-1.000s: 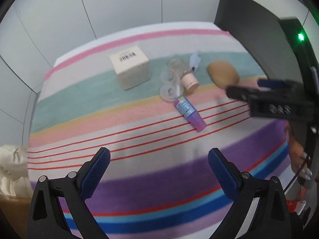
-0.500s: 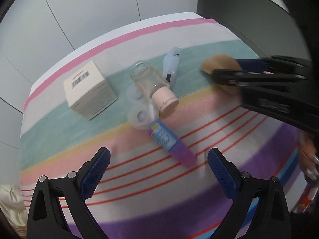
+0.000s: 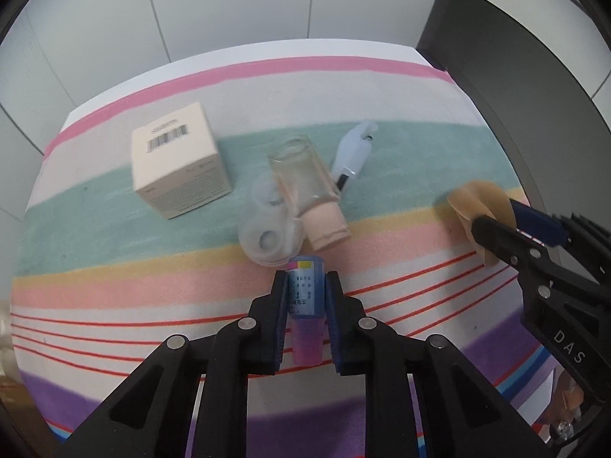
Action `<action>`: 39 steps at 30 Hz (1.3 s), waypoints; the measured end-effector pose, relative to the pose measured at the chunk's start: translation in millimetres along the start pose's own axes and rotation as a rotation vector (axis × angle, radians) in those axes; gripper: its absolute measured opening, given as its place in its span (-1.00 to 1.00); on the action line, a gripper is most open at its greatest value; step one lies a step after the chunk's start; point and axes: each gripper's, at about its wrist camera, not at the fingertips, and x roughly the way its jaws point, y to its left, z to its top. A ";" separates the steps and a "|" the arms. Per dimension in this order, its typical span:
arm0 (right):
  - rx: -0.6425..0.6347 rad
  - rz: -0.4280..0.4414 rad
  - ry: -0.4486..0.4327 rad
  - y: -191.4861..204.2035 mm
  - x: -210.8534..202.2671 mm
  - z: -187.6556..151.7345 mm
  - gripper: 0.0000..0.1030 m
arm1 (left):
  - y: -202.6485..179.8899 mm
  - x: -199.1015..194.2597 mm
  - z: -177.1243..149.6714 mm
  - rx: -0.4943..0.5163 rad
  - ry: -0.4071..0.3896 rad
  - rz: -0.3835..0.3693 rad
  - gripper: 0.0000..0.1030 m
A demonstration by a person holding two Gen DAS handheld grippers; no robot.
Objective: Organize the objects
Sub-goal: 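Grasp the purple-capped tube with the left gripper while the right grasps the tan sponge, then lift the purple tube with the left gripper while the right lifts the tan sponge toward the box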
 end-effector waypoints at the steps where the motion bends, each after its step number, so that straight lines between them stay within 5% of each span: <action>1: 0.002 0.001 0.000 -0.2 -1.7 -0.9 -0.26 | 2.3 -3.4 -0.5 0.003 -0.004 0.008 -0.63; 17: 0.011 0.008 -0.041 24.2 -61.9 21.8 -0.40 | 26.8 -81.6 10.7 -0.057 -0.083 0.068 -0.63; 39: 0.021 -0.003 -0.186 80.4 -248.4 98.6 -0.45 | 82.8 -293.5 31.4 -0.198 -0.247 0.214 -0.63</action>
